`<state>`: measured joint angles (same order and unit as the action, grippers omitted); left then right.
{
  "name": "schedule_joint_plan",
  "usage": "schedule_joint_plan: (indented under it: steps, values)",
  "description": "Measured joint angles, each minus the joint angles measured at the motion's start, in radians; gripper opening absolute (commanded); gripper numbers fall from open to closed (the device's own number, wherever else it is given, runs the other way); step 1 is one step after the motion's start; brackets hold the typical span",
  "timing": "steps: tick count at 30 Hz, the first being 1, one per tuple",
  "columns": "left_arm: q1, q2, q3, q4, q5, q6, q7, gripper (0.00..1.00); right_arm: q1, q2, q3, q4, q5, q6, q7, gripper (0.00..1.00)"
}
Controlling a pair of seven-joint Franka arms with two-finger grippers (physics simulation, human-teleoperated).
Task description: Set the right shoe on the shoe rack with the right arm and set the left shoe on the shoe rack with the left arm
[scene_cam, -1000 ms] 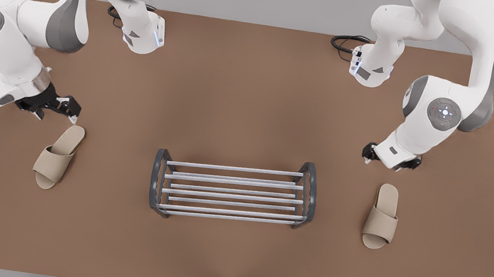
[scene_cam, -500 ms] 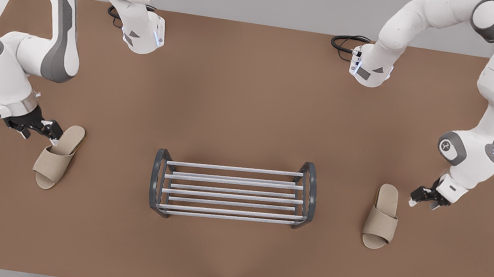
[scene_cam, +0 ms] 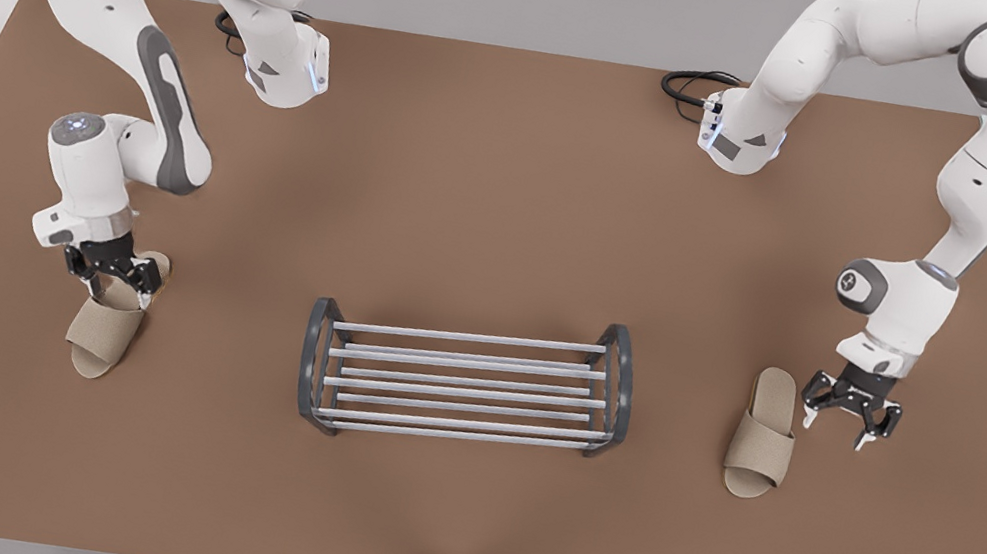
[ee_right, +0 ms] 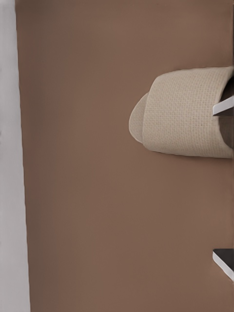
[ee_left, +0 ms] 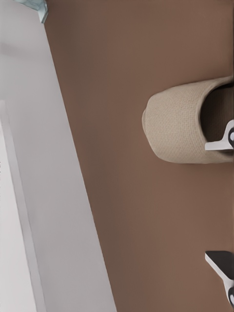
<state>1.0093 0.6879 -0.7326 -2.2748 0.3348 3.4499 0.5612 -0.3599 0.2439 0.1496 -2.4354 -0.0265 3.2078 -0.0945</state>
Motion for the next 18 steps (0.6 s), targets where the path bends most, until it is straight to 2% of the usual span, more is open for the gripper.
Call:
schedule_joint_plan:
  steps: [7, 15, 18]
  values:
    - [-0.029, 0.006, 0.0, -0.029, 0.007, 0.031, 0.021, 0.99, -0.084, 0.044, 0.001, -0.098, 0.0, 0.202, -0.117, 1.0]
    - [-0.077, 0.033, 0.012, -0.027, -0.033, 0.041, 0.02, 0.99, -0.115, 0.104, 0.0, -0.091, 0.0, 0.274, -0.234, 1.0]
    - [-0.117, 0.028, 0.016, -0.029, -0.119, 0.043, 0.02, 0.99, -0.178, 0.122, -0.001, -0.09, -0.029, 0.285, -0.267, 1.0]
